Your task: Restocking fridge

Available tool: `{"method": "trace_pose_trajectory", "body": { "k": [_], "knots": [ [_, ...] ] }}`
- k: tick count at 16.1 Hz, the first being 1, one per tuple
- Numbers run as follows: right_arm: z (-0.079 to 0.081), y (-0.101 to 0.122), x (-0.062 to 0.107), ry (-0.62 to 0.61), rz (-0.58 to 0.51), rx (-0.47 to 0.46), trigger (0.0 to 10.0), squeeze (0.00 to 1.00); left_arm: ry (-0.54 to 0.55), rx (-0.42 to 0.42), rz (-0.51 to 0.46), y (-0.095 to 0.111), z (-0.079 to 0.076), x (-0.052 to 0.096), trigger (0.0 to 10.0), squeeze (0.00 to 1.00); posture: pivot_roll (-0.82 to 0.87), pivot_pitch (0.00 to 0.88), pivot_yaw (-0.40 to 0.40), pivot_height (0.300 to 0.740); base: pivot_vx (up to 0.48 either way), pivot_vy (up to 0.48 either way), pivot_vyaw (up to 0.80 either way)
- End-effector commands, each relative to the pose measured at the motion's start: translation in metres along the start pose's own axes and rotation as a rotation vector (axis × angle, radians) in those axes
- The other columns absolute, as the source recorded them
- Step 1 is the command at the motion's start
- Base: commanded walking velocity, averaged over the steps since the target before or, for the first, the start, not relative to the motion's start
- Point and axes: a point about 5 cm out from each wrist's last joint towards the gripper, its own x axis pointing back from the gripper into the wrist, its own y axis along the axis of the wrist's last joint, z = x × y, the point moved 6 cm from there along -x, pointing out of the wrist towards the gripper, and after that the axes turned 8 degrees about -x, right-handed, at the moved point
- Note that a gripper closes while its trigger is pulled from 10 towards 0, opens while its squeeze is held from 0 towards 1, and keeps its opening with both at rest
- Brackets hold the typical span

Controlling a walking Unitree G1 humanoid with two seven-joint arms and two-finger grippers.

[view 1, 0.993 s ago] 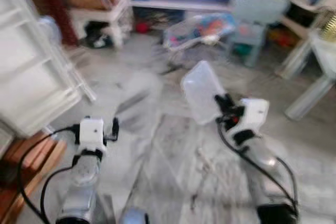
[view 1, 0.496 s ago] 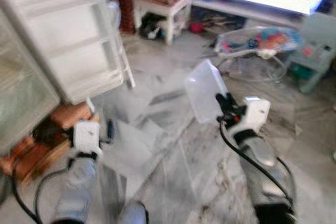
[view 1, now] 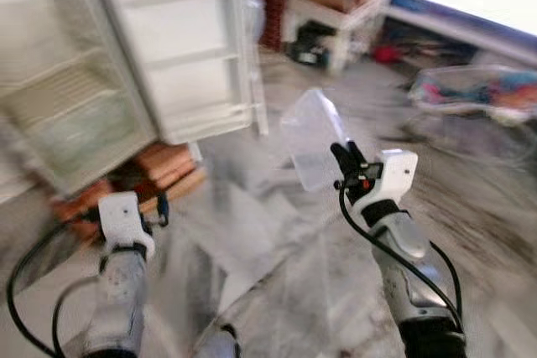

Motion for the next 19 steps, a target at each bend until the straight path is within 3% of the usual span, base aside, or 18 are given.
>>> {"method": "trace_pose_trajectory", "body": {
  "k": [1,4,5,9,11,14,16,17,19],
  "knots": [
    [-0.001,-0.001,0.001,-0.003,0.005,0.003,10.0,0.0,-0.01,0.007,-0.007,0.003,-0.002,-0.001,10.0,0.0,0.11,0.037,-0.039,0.74,0.0,0.0,0.73],
    [0.002,-0.003,0.001,0.014,0.014,0.004,10.0,0.0,-0.114,-0.027,-0.011,0.002,-0.019,0.002,10.0,0.0,0.11,0.046,-0.052,0.74,0.0,0.0,0.72],
    [0.002,-0.003,0.001,0.022,0.02,0.005,10.0,0.0,-0.226,-0.127,-0.055,0.009,-0.028,0.008,10.0,0.0,0.12,0.053,-0.059,0.74,0.0,0.0,0.72],
    [0.003,-0.006,-0.001,0.036,0.035,0.001,10.0,0.0,-0.448,-0.25,-0.111,0.022,-0.04,0.02,10.0,0.0,0.13,0.064,-0.076,0.74,0.0,0.0,0.72],
    [0.011,-0.008,0.001,0.068,0.041,0.001,10.0,0.0,-0.403,-0.227,-0.126,0.028,-0.039,0.015,10.0,0.0,0.13,0.054,-0.073,0.74,0.0,0.0,0.71],
    [0.006,-0.011,0.007,0.059,0.053,0.002,10.0,0.0,-0.33,-0.111,-0.112,0.026,-0.055,0.018,10.0,0.0,0.12,0.056,-0.076,0.74,0.0,0.0,0.71],
    [0.002,-0.01,0.005,0.04,0.054,0.01,10.0,0.0,-0.317,-0.14,-0.142,0.025,-0.066,0.023,10.0,0.0,0.12,0.061,-0.078,0.74,0.0,0.0,0.59],
    [0.001,-0.011,0.004,0.029,0.055,0.006,10.0,0.0,-0.272,-0.086,-0.112,0.021,-0.063,0.019,10.0,0.0,0.12,0.063,-0.076,0.74,0.0,0.0,0.0],
    [0.0,-0.011,0.004,0.019,0.049,-0.01,10.0,0.0,-0.219,-0.053,-0.102,0.023,-0.056,0.014,10.0,0.0,0.12,0.064,-0.072,0.74,0.264,0.0,0.0]
  ]
}}
